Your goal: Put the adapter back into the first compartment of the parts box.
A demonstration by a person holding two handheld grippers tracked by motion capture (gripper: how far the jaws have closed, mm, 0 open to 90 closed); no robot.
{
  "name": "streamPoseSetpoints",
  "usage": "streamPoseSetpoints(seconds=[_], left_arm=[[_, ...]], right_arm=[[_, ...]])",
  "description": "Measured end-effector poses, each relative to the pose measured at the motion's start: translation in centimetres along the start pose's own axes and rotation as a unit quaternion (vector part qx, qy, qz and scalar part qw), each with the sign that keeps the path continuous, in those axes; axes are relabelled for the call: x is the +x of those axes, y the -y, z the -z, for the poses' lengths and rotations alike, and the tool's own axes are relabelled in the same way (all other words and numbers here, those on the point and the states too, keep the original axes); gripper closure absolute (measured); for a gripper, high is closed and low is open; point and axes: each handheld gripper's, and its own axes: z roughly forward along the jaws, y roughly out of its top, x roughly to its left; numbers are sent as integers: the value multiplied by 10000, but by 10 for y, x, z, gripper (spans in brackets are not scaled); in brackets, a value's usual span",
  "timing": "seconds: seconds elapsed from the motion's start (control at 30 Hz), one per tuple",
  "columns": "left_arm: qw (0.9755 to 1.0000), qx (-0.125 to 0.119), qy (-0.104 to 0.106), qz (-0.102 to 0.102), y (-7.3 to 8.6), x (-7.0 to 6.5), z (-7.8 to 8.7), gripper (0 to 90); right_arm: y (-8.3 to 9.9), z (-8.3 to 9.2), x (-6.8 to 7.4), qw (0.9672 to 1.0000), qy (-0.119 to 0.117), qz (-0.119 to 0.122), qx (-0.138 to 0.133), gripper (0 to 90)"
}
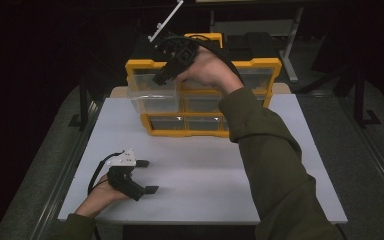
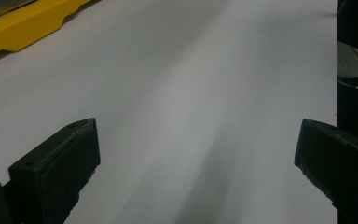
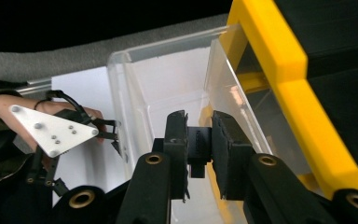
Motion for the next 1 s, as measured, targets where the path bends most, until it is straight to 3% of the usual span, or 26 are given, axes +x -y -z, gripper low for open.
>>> streamPoseSetpoints(seconds=[0.07, 0.1, 0.17, 0.4, 0.63, 1.0], left_arm=[[10000, -4, 7, 9, 0, 1, 0, 0], [10000, 0, 8, 4, 0, 1, 0, 0], [10000, 5, 11, -13, 0, 1, 0, 0], [10000, 18, 7, -13, 1, 0, 0, 0], [10000, 61, 15, -31, 0, -1, -3, 0], [10000, 58, 19, -46, 0, -2, -3, 0]], right_arm=[[-1, -7, -1, 10000, -1, 10, 33, 733], [-1, -8, -1, 10000, -14, -28, -8, 666], [-1, -6, -1, 9999, 46, -62, -84, 618], [9, 25, 1, 9986, 176, -229, -442, 536], [37, 53, 6, 9970, 399, -320, -576, 469], [88, 64, 12, 9953, 615, -457, -598, 341]])
